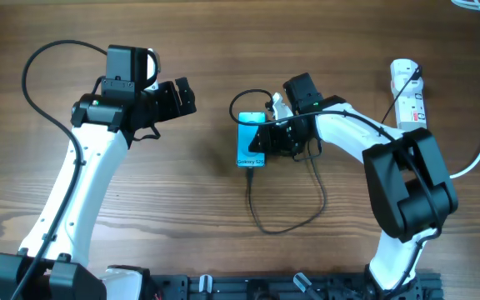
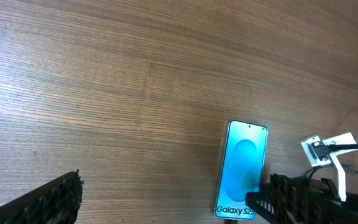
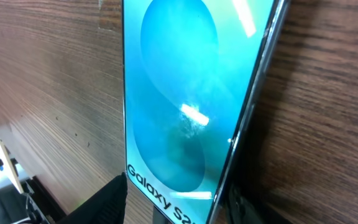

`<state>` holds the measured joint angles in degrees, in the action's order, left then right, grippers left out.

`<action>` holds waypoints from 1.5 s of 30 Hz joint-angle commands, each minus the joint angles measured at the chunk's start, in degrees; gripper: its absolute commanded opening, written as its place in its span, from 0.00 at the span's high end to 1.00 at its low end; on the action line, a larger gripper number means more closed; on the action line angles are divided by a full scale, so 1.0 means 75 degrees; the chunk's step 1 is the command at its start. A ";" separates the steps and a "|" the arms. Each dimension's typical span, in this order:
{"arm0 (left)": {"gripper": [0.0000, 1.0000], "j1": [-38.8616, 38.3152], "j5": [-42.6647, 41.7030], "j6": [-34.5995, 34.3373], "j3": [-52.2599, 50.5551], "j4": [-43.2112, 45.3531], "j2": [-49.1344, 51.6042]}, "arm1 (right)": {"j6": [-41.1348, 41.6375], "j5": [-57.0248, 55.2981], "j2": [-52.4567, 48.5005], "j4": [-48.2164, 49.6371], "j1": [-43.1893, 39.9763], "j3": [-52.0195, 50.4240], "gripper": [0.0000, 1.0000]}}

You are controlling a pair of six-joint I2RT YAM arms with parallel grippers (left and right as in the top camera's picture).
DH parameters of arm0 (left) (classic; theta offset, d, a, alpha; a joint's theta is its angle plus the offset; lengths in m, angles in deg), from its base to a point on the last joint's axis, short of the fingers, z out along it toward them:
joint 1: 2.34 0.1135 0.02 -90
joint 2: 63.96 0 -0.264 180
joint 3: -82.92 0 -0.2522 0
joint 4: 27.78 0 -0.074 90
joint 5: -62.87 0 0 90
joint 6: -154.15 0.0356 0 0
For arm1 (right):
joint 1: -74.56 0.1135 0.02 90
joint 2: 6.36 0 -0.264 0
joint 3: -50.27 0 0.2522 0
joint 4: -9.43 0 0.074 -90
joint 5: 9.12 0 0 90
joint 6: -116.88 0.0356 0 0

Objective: Plug charger to phone and switch on socket
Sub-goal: 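Open the right gripper and lift it away from the phone, then move the right gripper over the white power strip at right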

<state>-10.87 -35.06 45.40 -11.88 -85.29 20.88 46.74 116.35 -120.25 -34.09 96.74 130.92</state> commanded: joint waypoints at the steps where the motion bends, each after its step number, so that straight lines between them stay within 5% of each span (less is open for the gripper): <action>1: 0.00 0.0009 0.0099 0.0044 0.0003 -0.0006 -0.0111 | 0.0294 -0.1128 -0.0105 -0.0239 0.0020 -0.0009 0.48; 21: 0.00 0.0009 0.0099 0.0041 0.0003 -0.0009 -0.0111 | 0.0338 -0.1670 -0.0085 -0.0877 0.0017 0.0230 0.47; 26: 0.00 0.0009 0.0099 0.0044 0.0003 -0.0006 -0.0111 | -0.0460 -0.1719 0.0338 -0.1772 0.0017 0.0941 0.46; 33: 0.00 0.0009 0.0099 0.0044 0.0003 -0.0006 -0.0111 | -0.0632 -0.3981 0.1055 -0.2871 -0.0035 0.1390 0.34; 38: 0.00 0.0009 0.0099 0.0041 0.0003 -0.0006 -0.0111 | -0.0615 -0.5700 0.1274 -0.3704 -0.0052 0.1390 0.03; 42: 0.00 0.0009 0.0099 0.0041 0.0003 -0.0006 -0.0111 | 0.0603 -0.8128 0.1271 -0.4575 -0.0169 0.1387 0.00; 45: 0.00 0.0009 0.0099 0.0044 0.0003 -0.0006 -0.0111 | 0.1329 -0.8411 0.1279 -0.4858 -0.0417 0.1387 0.00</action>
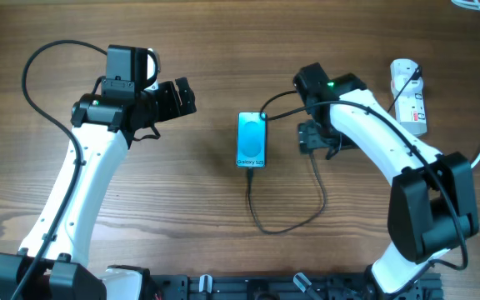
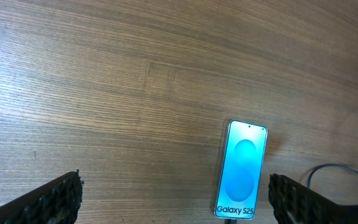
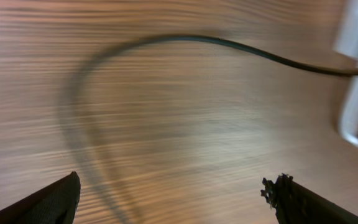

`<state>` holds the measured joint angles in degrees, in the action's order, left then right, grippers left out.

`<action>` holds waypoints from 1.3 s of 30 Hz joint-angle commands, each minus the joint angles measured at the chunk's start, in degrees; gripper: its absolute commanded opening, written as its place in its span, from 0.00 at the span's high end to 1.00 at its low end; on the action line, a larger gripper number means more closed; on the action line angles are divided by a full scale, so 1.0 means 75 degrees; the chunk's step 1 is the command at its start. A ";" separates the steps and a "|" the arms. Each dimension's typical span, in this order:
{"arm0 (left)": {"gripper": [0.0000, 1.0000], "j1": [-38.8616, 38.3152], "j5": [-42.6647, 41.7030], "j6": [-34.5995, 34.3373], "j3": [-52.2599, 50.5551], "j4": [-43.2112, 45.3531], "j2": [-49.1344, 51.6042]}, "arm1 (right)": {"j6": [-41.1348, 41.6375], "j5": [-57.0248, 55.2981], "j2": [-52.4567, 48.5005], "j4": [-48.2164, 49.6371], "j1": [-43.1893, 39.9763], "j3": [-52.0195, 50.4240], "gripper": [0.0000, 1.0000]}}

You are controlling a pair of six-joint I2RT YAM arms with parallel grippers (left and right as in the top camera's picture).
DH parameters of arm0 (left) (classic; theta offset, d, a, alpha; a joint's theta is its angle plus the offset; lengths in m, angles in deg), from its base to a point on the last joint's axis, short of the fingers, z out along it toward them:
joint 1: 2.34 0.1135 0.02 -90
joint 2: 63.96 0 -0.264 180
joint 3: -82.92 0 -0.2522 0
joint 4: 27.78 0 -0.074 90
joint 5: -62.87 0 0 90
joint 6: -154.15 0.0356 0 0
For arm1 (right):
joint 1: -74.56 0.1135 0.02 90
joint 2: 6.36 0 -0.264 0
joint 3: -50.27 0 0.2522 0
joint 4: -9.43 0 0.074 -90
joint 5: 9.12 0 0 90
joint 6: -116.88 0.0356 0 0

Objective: Plug charger to phone and switch on socket
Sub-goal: 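Move the right gripper over the white power strip at right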

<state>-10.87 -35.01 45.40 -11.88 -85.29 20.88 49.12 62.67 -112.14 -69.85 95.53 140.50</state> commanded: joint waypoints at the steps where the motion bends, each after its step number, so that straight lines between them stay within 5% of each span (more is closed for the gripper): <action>1: 0.00 0.0009 0.0093 0.0041 0.0003 -0.0006 -0.0111 | 0.1026 -0.1107 0.0224 0.0006 -0.0356 0.0114 0.00; 11: 0.00 0.0009 0.0093 0.0041 0.0003 -0.0006 -0.0111 | 0.0434 -0.0303 0.2087 0.0536 -0.1349 0.0968 0.00; 16: 0.00 0.0009 0.0093 0.0041 0.0003 -0.0006 -0.0111 | 0.0469 -0.0303 0.2754 0.1472 -0.2935 0.1075 0.00; 24: 0.00 0.0009 0.0093 0.0044 0.0003 -0.0006 -0.0111 | 0.0650 0.0146 0.2011 0.1413 -0.4986 0.0845 0.00; 39: 0.00 0.0009 0.0093 0.0044 0.0003 -0.0006 -0.0111 | 0.0953 0.0729 -0.0017 0.1658 -0.5109 0.0551 0.00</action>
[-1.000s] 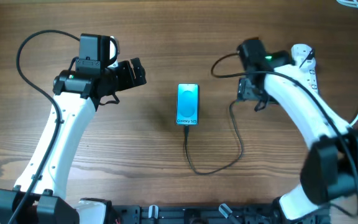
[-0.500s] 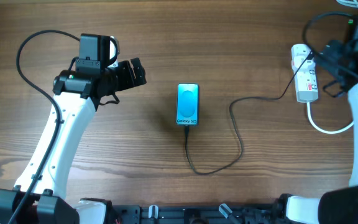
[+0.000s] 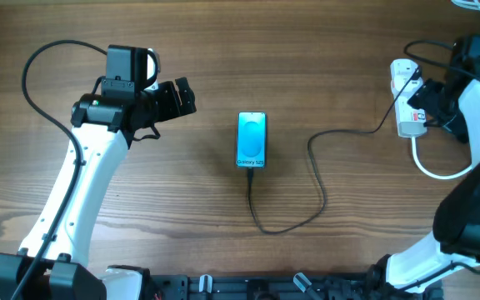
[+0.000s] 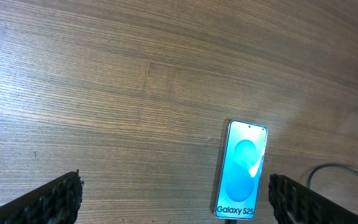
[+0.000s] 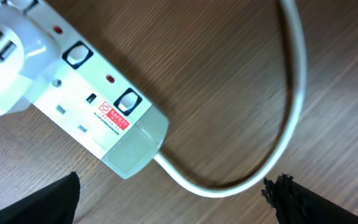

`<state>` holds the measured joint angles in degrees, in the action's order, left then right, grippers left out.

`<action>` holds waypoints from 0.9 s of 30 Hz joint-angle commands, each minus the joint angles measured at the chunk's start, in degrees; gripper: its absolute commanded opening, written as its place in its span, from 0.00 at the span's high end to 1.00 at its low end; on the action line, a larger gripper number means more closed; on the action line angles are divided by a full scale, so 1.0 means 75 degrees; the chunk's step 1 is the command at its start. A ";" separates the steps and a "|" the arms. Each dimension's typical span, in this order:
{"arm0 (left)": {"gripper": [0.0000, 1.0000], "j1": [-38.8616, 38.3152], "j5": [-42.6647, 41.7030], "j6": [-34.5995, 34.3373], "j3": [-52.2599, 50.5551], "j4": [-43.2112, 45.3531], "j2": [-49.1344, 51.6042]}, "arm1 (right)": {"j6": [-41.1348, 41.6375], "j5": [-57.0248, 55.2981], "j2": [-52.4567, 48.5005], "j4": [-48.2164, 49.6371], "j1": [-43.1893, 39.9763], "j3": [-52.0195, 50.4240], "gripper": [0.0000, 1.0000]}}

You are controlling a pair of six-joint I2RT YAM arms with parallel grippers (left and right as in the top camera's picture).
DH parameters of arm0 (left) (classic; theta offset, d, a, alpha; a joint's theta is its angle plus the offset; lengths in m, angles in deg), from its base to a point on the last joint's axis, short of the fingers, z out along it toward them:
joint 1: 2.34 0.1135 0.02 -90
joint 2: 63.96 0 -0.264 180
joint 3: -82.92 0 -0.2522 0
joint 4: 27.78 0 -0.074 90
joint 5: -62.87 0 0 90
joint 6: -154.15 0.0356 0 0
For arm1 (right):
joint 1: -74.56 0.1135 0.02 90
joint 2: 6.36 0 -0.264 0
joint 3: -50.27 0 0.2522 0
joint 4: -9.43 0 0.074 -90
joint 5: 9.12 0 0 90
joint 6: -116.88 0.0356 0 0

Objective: Plug charger to phone and switch on socket
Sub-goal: 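Move the right gripper over the white power strip at right, then press the power strip's rocker switch down with the right gripper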

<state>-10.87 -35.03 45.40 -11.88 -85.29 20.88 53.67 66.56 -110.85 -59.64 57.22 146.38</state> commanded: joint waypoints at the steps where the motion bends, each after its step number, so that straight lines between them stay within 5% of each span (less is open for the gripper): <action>1: 0.00 0.0009 0.0096 0.0044 0.0003 -0.0006 -0.0111 | 0.0446 0.0204 -0.0195 0.0376 -0.0006 -0.0289 0.00; 15: 0.00 0.0009 0.0096 0.0044 0.0003 -0.0006 -0.0111 | 0.0635 0.0866 -0.0259 0.1565 -0.1408 -0.0399 0.00; 27: 0.00 0.0009 0.0096 0.0044 0.0003 -0.0006 -0.0111 | 0.0624 0.0845 -0.1125 0.1769 -0.1492 -0.0399 0.00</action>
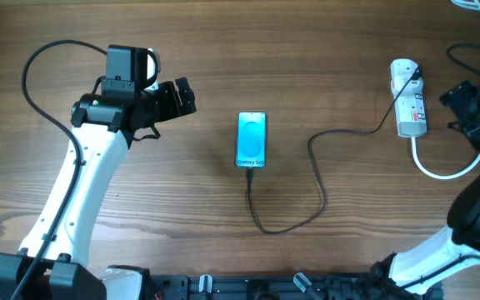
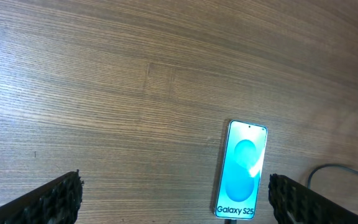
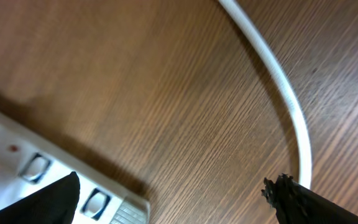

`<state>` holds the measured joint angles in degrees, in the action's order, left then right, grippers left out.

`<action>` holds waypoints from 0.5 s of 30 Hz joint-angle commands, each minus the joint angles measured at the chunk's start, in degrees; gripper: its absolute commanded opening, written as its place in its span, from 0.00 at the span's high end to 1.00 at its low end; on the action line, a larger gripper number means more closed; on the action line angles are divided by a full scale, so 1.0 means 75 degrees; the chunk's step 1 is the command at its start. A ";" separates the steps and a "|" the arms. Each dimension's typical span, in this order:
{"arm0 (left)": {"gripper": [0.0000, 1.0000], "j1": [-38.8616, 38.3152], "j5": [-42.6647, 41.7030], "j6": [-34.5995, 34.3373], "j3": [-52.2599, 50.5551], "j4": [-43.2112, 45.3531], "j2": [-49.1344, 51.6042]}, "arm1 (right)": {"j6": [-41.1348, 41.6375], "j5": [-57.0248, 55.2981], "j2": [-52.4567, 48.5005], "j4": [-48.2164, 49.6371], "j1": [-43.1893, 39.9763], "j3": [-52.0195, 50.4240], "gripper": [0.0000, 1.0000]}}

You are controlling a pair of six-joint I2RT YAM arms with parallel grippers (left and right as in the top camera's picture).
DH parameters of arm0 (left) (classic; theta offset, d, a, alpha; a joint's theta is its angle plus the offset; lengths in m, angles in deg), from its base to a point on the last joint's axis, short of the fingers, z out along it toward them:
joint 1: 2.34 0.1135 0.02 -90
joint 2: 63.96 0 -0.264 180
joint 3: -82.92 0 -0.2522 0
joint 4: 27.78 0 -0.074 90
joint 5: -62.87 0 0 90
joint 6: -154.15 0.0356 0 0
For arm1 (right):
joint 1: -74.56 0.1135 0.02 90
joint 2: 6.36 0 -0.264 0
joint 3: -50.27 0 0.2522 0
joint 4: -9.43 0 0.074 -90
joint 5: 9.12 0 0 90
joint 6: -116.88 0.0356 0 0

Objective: Plug charger to phone and switch on socket
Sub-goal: 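Press the power strip's rocker switch down with the right gripper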

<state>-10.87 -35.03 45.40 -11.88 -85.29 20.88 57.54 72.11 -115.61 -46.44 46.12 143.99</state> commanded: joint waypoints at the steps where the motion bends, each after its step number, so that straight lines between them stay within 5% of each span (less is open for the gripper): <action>1: 0.00 0.0009 0.0096 0.0044 0.0003 -0.0006 -0.0111 | 0.0108 0.0137 -0.0530 0.0009 -0.0012 -0.0082 0.00; 15: 0.00 0.0009 0.0096 0.0041 0.0003 -0.0006 -0.0111 | 0.0114 0.0358 -0.0822 0.0175 -0.0009 -0.0082 0.00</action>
<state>-10.87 -35.03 45.40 -11.88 -85.29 20.88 57.54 73.99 -120.60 -44.80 46.12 143.97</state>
